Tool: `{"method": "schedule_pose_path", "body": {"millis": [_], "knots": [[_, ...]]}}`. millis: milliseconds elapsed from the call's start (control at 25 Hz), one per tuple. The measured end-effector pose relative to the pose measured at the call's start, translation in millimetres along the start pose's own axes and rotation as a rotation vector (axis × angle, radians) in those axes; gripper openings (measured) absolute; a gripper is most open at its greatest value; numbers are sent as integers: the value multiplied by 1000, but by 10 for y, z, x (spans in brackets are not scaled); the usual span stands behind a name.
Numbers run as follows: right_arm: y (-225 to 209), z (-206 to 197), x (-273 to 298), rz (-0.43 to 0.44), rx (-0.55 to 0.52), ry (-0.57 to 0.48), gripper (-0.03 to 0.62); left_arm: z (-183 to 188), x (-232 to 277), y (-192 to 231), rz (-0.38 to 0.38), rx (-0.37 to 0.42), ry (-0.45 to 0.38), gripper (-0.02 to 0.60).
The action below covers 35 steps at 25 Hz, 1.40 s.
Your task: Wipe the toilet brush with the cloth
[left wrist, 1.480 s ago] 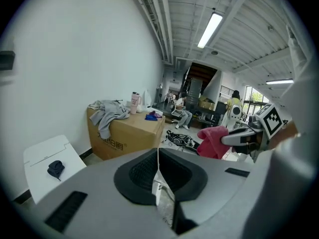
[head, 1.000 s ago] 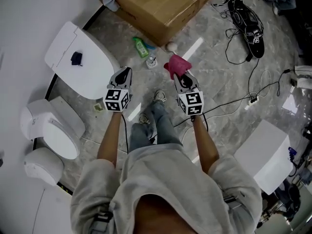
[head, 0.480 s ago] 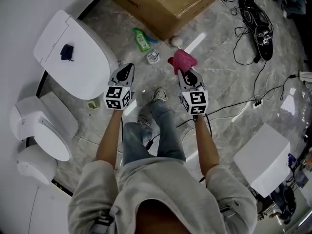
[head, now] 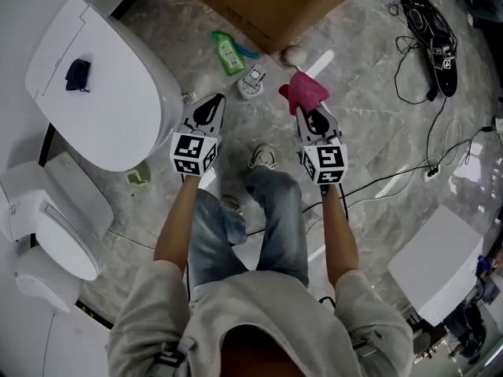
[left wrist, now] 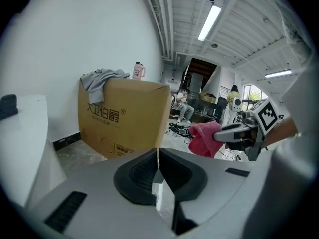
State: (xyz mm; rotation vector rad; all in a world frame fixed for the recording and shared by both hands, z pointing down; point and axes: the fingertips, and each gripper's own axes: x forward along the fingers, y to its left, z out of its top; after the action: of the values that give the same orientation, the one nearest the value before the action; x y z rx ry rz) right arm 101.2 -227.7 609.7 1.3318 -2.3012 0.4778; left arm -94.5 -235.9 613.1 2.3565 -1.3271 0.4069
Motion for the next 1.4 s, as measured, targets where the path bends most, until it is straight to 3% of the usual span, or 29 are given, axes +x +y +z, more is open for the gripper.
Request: {"method": "schedule_pose_path", "body": {"millis": [560,1000,1320,1400], "knots": [[-192,-1340,989,0,-52,-91,86,-1115,749,312,-40,71,-129,26],[8,-1875,1243,-1,-63,-132,86,-1354,929,192,-107,141,-192,29],[73,-2025,1157,12,-68,-110,86,-1089,1037,25,-139,127,-232,252],[73,-2049,1155,12,-69,-107,86,-972,1082,-5,-146,128,-243,274]]}}
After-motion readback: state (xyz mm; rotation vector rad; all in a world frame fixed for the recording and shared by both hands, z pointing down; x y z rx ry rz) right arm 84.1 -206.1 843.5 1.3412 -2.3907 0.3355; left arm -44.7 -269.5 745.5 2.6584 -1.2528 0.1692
